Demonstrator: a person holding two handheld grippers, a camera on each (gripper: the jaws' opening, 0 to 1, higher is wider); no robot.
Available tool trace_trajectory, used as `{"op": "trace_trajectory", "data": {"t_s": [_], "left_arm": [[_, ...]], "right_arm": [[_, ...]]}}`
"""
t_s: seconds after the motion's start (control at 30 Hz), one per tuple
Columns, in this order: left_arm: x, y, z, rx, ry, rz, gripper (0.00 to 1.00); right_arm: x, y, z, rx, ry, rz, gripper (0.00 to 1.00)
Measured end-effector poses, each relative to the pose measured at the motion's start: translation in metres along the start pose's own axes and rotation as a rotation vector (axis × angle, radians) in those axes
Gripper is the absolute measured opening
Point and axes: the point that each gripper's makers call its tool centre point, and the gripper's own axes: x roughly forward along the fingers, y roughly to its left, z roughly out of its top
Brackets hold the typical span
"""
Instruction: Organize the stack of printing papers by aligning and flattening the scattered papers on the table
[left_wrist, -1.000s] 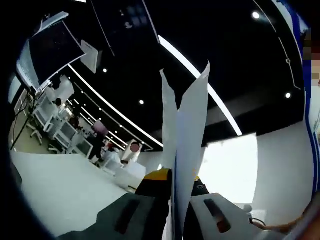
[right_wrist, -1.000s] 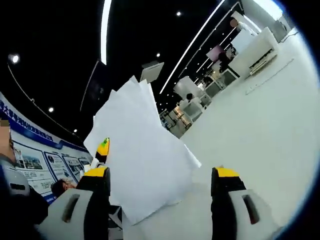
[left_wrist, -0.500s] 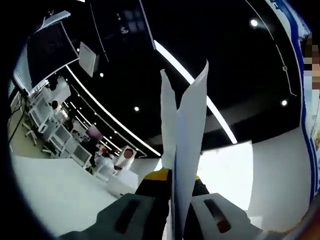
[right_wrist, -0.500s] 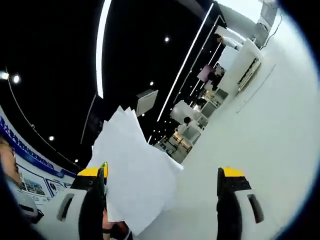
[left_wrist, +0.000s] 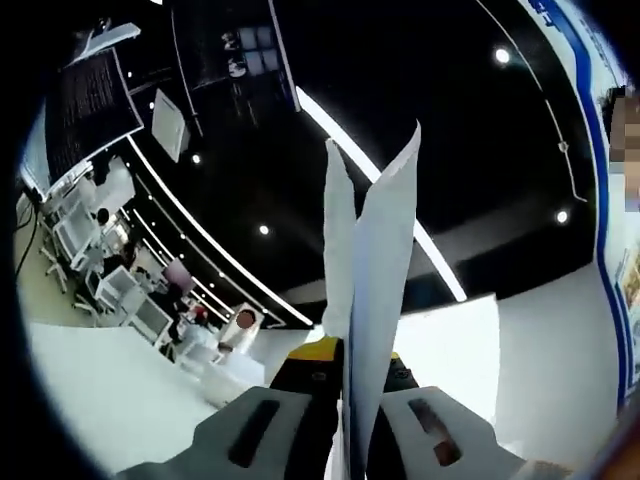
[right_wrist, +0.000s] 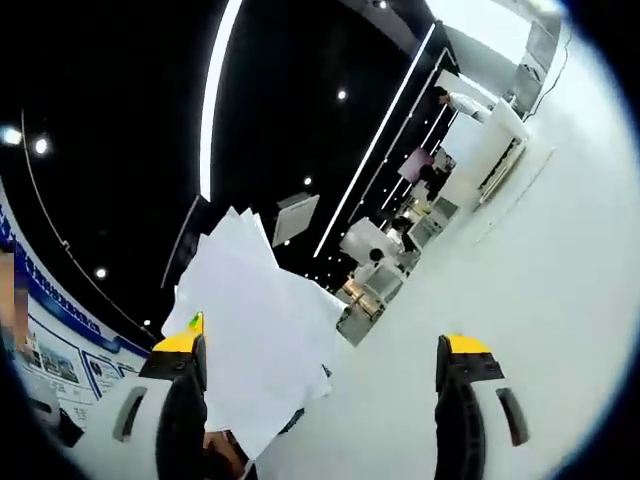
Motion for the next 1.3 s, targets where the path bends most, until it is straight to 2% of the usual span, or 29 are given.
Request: {"op": "trace_trajectory", "data": {"t_s": [0.03, 0.17, 0.27, 0.3, 0.33, 0.43, 0.53, 0.67, 0.7, 0.8, 0.9, 0.97, 1.07, 1.1, 1.17, 1.23, 1.3], "left_arm": [[0.001, 0.001, 0.001, -0.024, -0.011, 0.001, 0.05], [0.003, 0.005, -0.001, -0.071, -0.016, 0.006, 0.05], [0.005, 0.004, -0.001, -0.021, -0.006, 0.013, 0.05], [0.005, -0.009, -0.004, -0.013, -0.009, 0.007, 0.05], [0.006, -0.011, -0.004, -0.01, -0.013, 0.001, 0.05], [0.007, -0.012, -0.002, -0.016, -0.019, -0.013, 0.05], [0.009, -0.017, 0.0, -0.045, -0.034, -0.027, 0.05], [0.011, -0.021, -0.002, -0.09, -0.05, -0.034, 0.05], [0.012, -0.021, -0.002, -0.095, -0.051, -0.034, 0.05], [0.014, -0.022, 0.002, -0.195, -0.103, -0.042, 0.05], [0.016, -0.024, -0.001, -0.214, -0.104, -0.052, 0.05], [0.014, -0.024, -0.005, -0.26, -0.118, -0.051, 0.05], [0.011, -0.024, -0.015, -0.259, -0.099, -0.038, 0.05], [0.009, -0.022, -0.021, -0.234, -0.074, -0.024, 0.05], [0.006, -0.021, -0.027, -0.219, -0.054, -0.006, 0.05], [0.003, -0.02, -0.031, -0.213, -0.052, 0.005, 0.05], [0.002, -0.018, -0.036, -0.206, -0.042, 0.013, 0.05]], "right_arm": [[0.001, 0.0, 0.001, -0.002, -0.004, 0.005, 0.9], [0.005, 0.026, 0.001, 0.087, -0.021, 0.149, 0.9], [0.01, 0.032, -0.013, 0.103, -0.007, 0.153, 0.9], [0.011, 0.034, -0.019, 0.11, 0.002, 0.154, 0.9], [0.013, 0.036, -0.024, 0.131, 0.01, 0.158, 0.9], [0.02, 0.048, -0.04, 0.277, 0.047, 0.19, 0.9], [0.028, 0.053, -0.052, 0.299, 0.064, 0.199, 0.9], [0.03, 0.063, -0.08, 0.462, 0.148, 0.207, 0.9], [0.031, 0.064, -0.081, 0.471, 0.145, 0.21, 0.9], [0.034, 0.066, -0.082, 0.497, 0.135, 0.218, 0.9], [0.037, 0.072, -0.085, 0.571, 0.157, 0.256, 0.9], [0.04, 0.075, -0.078, 0.613, 0.125, 0.297, 0.9], [0.04, 0.081, -0.061, 0.663, 0.062, 0.367, 0.89], [0.038, 0.082, -0.053, 0.664, 0.024, 0.385, 0.88], [0.035, 0.085, -0.045, 0.646, 0.01, 0.412, 0.84], [0.031, 0.091, -0.034, 0.627, -0.019, 0.456, 0.77], [0.029, 0.096, -0.029, 0.619, -0.018, 0.479, 0.68]]}}
